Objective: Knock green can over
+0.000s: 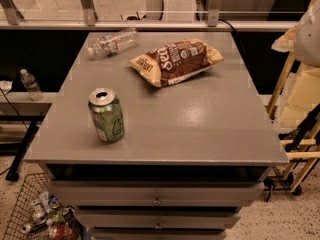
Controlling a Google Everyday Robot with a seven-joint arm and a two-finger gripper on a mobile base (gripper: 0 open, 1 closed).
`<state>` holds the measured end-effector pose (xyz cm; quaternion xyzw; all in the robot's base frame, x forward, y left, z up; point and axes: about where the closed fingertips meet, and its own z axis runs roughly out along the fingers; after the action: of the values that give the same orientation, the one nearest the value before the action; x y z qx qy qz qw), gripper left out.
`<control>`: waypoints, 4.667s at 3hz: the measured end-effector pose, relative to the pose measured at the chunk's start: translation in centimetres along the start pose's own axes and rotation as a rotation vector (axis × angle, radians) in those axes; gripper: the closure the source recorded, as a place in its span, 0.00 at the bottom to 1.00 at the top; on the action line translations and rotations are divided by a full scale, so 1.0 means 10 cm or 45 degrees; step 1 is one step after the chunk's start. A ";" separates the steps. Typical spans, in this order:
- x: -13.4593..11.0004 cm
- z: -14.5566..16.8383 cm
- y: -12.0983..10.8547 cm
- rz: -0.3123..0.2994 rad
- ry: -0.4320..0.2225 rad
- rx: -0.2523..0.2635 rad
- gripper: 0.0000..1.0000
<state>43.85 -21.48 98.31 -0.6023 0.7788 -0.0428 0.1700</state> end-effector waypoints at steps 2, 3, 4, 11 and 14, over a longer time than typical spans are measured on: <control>-0.24 0.11 -0.01 0.006 -0.188 -0.044 0.00; -0.67 0.51 -0.09 -0.014 -0.491 -0.122 0.00; -1.22 0.62 -0.07 -0.031 -0.770 -0.229 0.00; -2.71 1.51 0.58 -0.115 -1.416 -0.404 0.00; -3.07 1.50 0.80 -0.158 -1.550 -0.515 0.18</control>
Offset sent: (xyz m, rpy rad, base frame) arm 0.0316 0.0795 -0.0099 0.5188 -0.0053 0.1544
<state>47.84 11.99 88.58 -0.5829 0.4993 0.4446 0.4619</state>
